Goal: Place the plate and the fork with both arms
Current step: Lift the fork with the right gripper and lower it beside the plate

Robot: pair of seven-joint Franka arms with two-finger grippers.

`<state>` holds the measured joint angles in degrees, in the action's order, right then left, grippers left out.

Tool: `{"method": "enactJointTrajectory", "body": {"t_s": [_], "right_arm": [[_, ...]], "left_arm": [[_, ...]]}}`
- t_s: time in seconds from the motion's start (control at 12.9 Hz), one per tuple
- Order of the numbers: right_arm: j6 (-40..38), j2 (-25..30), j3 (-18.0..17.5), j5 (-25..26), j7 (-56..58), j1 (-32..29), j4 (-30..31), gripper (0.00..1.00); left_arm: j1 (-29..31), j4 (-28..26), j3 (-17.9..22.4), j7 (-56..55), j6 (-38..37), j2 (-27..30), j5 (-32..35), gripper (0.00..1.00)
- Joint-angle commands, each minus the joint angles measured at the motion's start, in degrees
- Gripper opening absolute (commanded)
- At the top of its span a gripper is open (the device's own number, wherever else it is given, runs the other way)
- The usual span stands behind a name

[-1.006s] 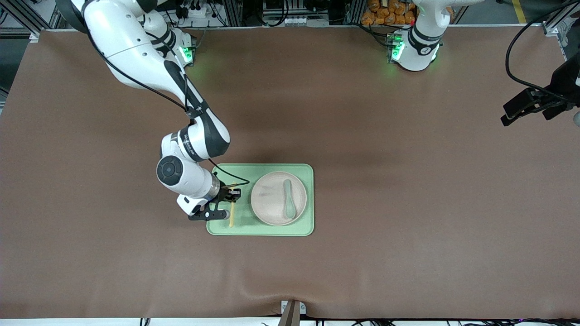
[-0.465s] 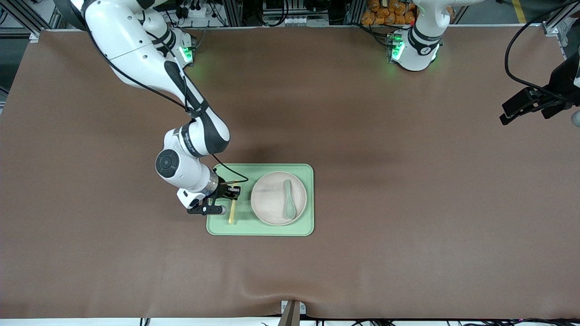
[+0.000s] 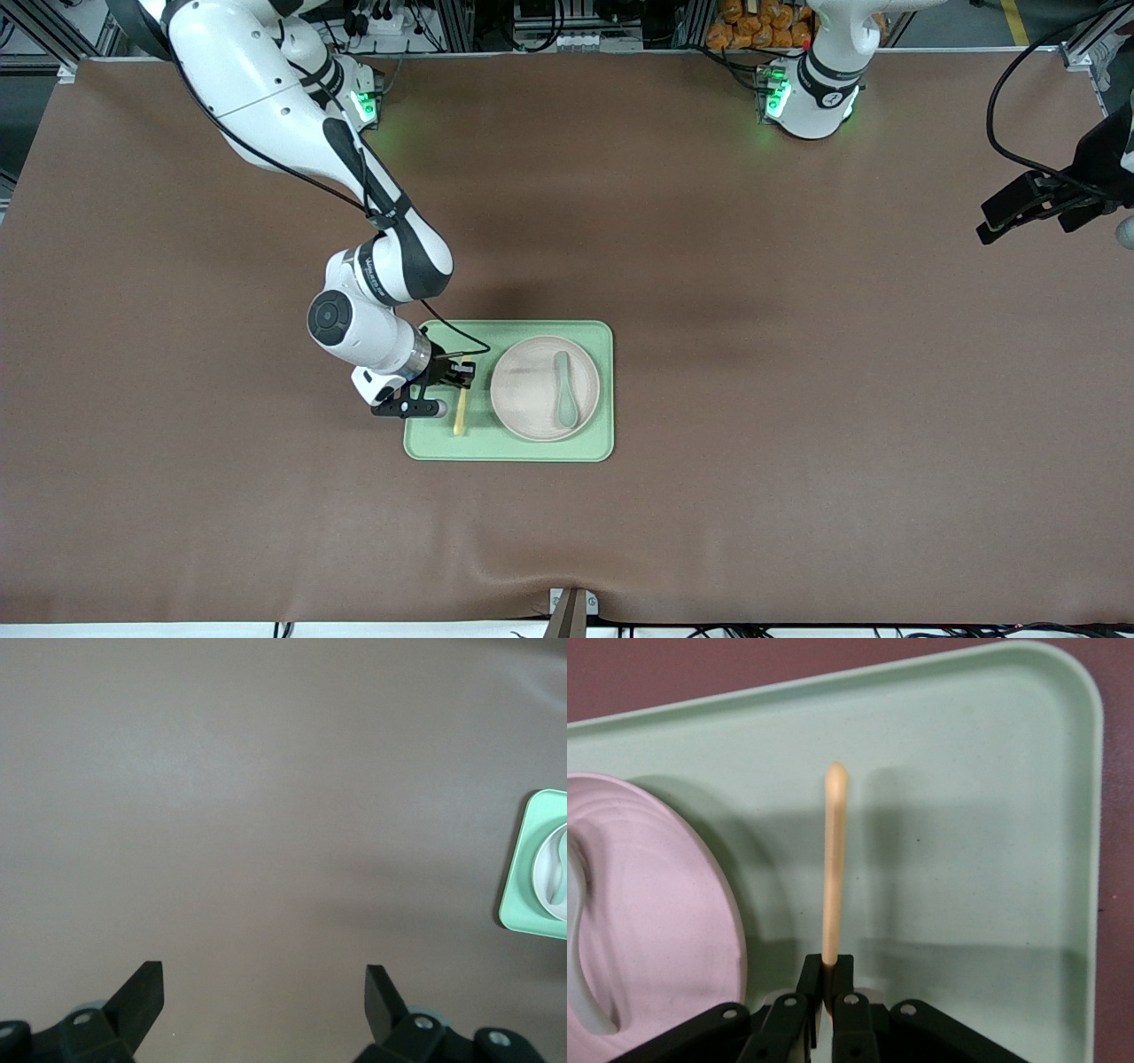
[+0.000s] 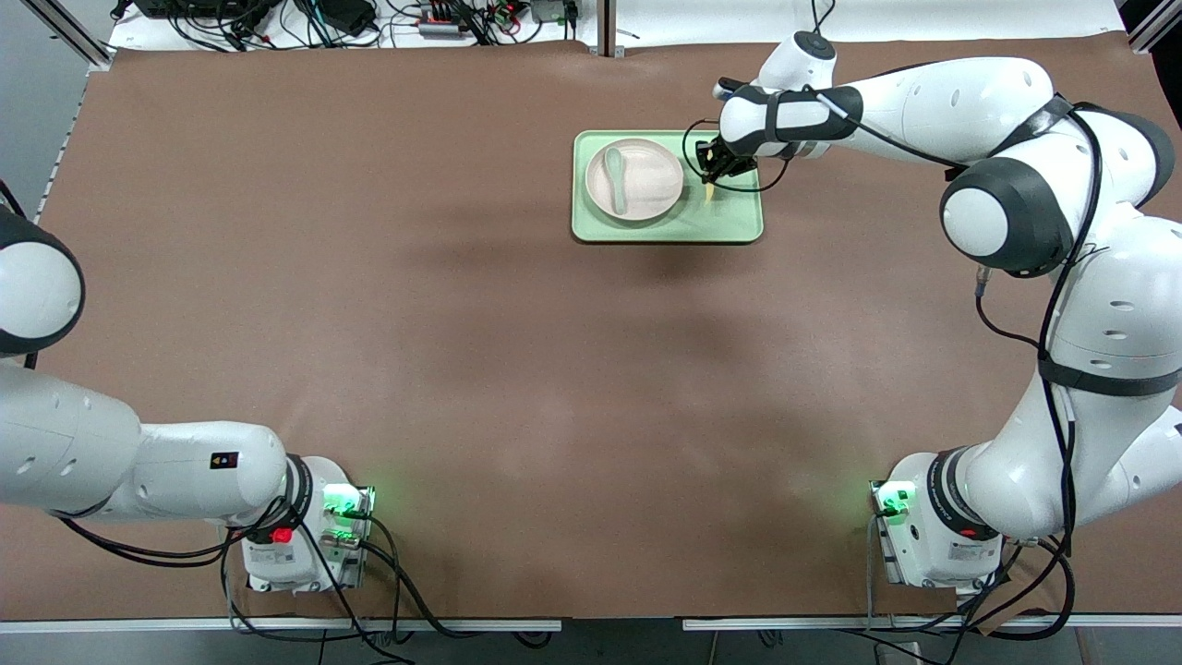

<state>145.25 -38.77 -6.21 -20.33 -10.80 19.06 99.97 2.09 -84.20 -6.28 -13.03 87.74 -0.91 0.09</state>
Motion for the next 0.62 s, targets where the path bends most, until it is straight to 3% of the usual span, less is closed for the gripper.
{"method": "enactJointTrajectory", "body": {"t_s": [0.0, 0.08, 0.15, 0.39, 0.54], "right_arm": [[0.83, 1.85, -0.55, -1.91, 1.92, -0.43, 2.33, 0.39], [0.39, 1.94, -0.47, -1.91, 2.01, -0.43, 2.33, 0.6], [0.13, 2.11, -0.47, -1.82, 1.92, -0.51, 2.33, 0.72], [-0.75, 3.08, -0.38, -1.38, 2.19, -0.52, 0.93, 0.85], [-2.86, 3.7, -0.12, -0.59, 2.1, -0.51, -0.21, 0.99]], "left_arm": [[-0.07, -0.62, 0.39, 1.25, -0.64, 0.99, -0.7, 1.0], [-0.07, -0.62, 0.39, 1.17, -0.81, 0.99, -0.7, 1.0], [-0.07, -0.62, 0.39, 1.17, -0.9, 1.08, -0.7, 1.0], [-0.07, -0.53, 0.39, 1.17, -0.9, 1.08, -0.7, 1.0], [-0.07, -0.53, 0.39, 1.25, -0.99, 1.08, -0.7, 1.0]]}}
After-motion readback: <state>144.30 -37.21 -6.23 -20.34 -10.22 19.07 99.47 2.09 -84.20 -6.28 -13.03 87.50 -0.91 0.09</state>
